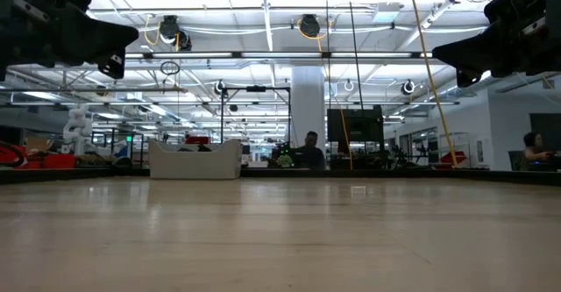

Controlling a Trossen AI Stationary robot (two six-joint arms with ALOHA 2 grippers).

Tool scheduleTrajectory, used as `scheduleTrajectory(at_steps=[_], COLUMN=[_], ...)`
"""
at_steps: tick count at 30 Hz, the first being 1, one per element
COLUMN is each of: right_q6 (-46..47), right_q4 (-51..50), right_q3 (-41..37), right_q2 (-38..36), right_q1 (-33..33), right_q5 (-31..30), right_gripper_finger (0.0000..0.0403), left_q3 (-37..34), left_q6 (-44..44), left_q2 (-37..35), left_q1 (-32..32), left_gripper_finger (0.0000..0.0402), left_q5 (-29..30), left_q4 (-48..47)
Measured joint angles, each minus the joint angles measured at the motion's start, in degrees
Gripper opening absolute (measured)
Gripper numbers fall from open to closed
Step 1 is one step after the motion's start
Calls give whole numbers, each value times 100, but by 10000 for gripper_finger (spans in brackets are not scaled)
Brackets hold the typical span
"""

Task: Pick and place USB-C Cables
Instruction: Return to Home Position

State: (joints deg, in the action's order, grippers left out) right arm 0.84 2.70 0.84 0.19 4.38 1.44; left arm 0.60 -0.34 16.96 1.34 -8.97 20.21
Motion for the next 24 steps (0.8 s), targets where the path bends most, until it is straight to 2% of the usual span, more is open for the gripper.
scheduleTrajectory(at_steps=[7, 12, 24], right_q6=[0, 0, 0], right_q4=[2, 2, 3], right_q3=[0, 0, 0], right_q2=[0, 0, -2], right_q1=[0, 0, 2], right_q5=[-2, -3, -2], right_gripper_finger=[0, 0, 0], left_q3=[0, 0, -2], left_q6=[-56, -176, 53], left_q2=[-529, -965, -1686], left_q1=[0, -10, -253], left_gripper_finger=[1, 1, 1], left_q5=[4, 71, 334], left_q4=[-767, -1701, -1863])
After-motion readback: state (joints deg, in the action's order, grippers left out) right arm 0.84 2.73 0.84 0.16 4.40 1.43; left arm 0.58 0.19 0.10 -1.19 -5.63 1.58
